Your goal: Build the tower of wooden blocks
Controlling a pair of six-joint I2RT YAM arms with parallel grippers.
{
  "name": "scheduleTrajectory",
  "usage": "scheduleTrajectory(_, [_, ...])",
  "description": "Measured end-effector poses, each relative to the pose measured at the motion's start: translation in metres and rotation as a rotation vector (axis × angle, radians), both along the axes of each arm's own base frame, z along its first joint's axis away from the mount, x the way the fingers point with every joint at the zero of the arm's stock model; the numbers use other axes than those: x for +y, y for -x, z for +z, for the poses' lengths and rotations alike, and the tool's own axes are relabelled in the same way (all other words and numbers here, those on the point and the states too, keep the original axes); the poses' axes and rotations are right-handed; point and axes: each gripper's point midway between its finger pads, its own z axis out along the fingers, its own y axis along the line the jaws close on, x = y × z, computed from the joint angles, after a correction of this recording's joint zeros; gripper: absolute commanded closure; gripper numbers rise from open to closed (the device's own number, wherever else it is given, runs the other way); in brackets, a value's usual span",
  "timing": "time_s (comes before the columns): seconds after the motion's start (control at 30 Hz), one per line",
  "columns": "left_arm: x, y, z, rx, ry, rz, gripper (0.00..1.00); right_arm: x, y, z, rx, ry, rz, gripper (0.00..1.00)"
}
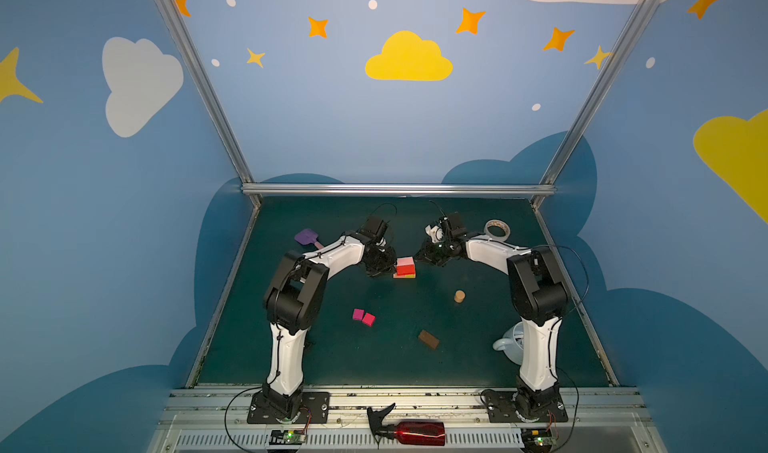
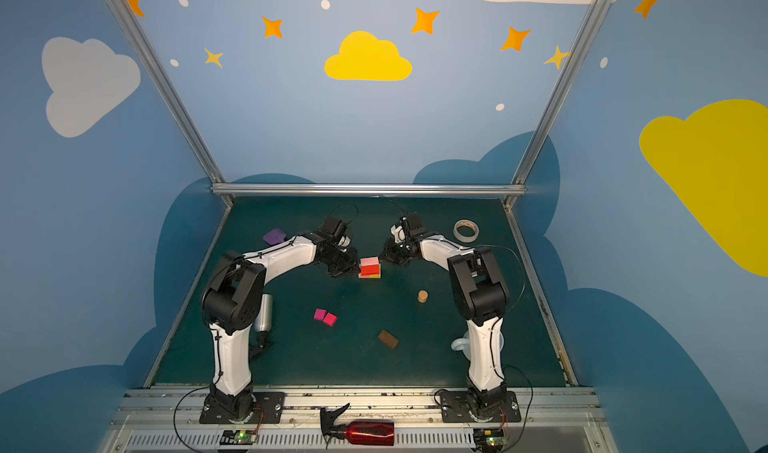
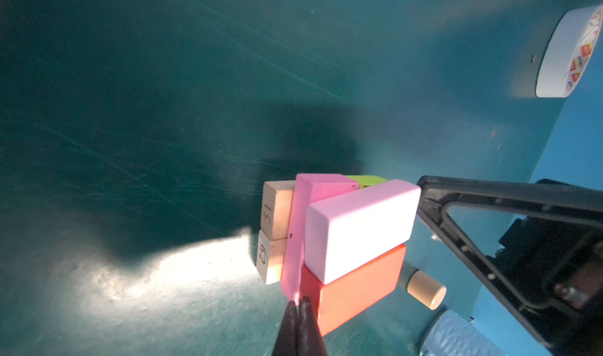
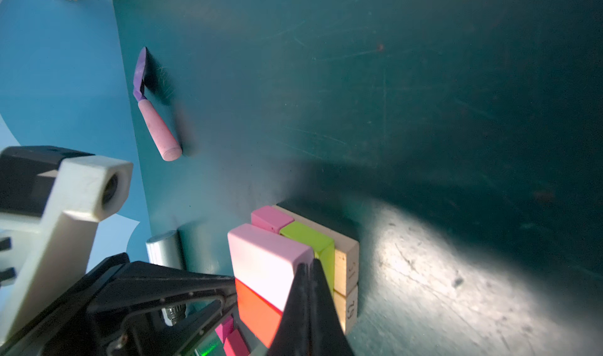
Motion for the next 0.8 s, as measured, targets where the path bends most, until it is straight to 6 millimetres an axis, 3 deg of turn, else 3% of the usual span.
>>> scheduleTrajectory(0.33, [0.015,-0.002,-0.004,0.007,-0.051,0.024,0.96,-0.015,0.010,0.000,-0.003,0.051,-0.029,1.00])
scheduleTrajectory(0.53, [0.016,-0.022,0.017,-0.051,-0.050,0.031,0.96,-0.022,0.019,0.018,-0.038,0.049,-0.036,1.00])
scheduleTrajectory(0.67, [0.015,-0.033,0.024,-0.079,-0.051,0.030,0.96,-0.026,0.034,0.016,-0.035,0.054,-0.032,1.00])
scheduleTrajectory(0.8, [0.014,-0.038,0.014,-0.065,-0.071,0.021,0.96,-0.028,0.055,0.008,-0.015,0.080,-0.021,1.00])
